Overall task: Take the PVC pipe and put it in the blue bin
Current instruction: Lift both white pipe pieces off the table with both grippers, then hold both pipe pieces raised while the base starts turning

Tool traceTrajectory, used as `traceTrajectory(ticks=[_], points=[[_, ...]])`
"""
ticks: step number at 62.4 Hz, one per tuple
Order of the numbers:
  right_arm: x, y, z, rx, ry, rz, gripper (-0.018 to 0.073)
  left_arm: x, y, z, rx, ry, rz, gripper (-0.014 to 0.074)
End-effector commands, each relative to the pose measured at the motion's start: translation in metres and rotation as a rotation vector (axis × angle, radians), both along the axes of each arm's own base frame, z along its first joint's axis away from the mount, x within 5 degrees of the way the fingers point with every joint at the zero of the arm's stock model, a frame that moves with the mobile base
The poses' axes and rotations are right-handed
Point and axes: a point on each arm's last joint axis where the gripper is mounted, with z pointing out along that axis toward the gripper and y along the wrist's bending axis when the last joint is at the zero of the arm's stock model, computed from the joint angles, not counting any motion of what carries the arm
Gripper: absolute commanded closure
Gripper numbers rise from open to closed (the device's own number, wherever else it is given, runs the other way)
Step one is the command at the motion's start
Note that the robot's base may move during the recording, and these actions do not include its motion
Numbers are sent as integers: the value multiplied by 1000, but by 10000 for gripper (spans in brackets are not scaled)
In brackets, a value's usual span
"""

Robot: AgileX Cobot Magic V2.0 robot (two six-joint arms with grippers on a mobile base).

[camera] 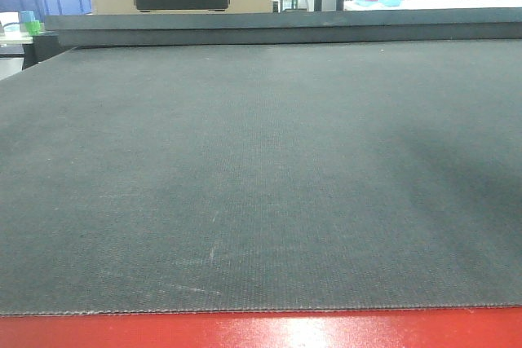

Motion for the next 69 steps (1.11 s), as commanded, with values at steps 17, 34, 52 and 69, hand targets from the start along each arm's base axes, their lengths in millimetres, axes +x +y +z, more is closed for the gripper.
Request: traceTrajectory(ticks=[17,34,52,69], points=[[-67,-26,-12,91,-333,29,727,-69,5,-24,-25,-329,62,708],[-97,-39,-6,130,-445,29,727,-104,5,-27,-21,-417,63,708],[-99,-40,-4,136,-461,30,727,-110,-4,-22,48,-482,-49,708],[-99,-39,-4,137,-462,30,727,-110,-2,-14,87,-582,-32,708]])
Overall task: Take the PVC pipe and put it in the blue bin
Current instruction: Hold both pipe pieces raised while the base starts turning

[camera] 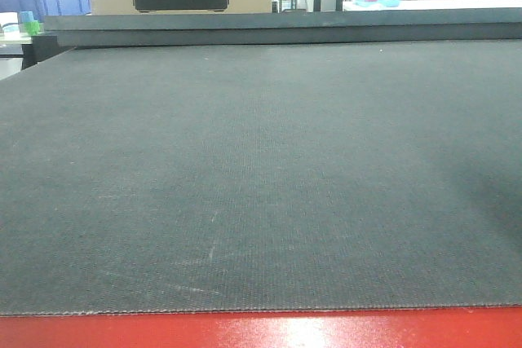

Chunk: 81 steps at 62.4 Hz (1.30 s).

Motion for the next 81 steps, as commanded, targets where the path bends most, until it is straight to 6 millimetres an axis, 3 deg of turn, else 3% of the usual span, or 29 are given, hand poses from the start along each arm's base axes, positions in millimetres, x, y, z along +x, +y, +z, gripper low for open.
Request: traceTrajectory(ticks=[1,81], points=[[-1,0,2,-3,-35,2,727,-2,1,7,-6,-69,5,708],[-1,0,2,-3,-35,2,727,-2,1,7,-6,-74,6,708]])
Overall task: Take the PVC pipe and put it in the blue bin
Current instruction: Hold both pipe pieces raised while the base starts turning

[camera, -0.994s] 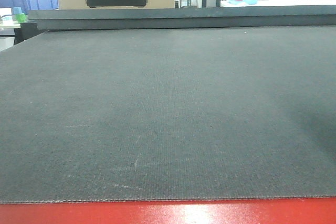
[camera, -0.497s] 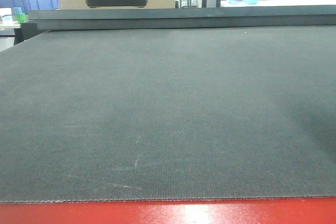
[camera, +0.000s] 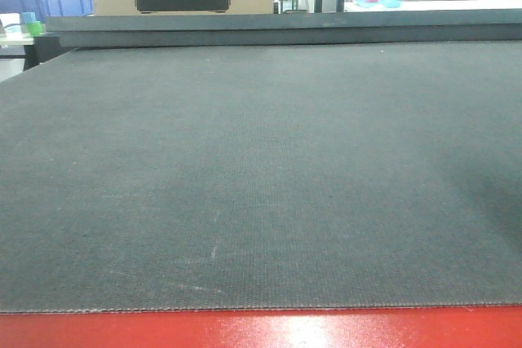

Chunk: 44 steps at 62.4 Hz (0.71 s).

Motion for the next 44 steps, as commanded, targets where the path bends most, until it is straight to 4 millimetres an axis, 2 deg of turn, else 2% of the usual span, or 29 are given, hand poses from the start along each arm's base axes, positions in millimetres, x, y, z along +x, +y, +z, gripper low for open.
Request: traceTrajectory(ticks=[1,44], points=[[-1,0,3,-2,-36,2,727,-2,0,3,-4,-31,-2,708],[-1,0,3,-2,-36,2,727,-2,0,3,-4,-31,-2,708]])
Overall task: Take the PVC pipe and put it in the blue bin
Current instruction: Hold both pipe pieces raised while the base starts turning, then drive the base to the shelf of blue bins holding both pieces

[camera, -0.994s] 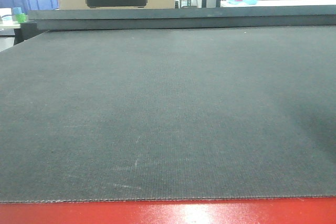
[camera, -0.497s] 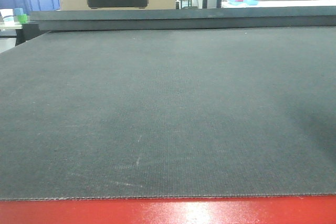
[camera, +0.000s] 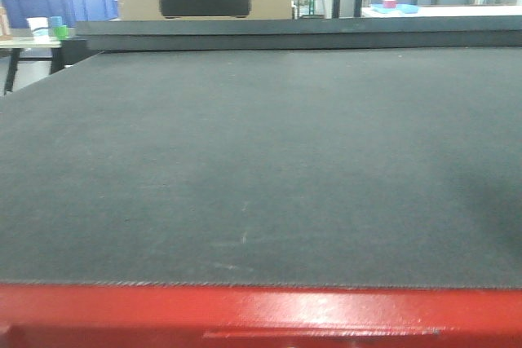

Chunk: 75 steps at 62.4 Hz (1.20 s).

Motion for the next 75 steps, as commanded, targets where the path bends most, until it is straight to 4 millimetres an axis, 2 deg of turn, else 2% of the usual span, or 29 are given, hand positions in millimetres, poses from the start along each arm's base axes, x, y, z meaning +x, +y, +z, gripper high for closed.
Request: traceTrajectory(ticks=[1,75], points=[[-1,0,3,-2,-36,2,727,-2,0,3,-4,-30,-2,708],[-1,0,3,-2,-36,2,727,-2,0,3,-4,-30,-2,708]])
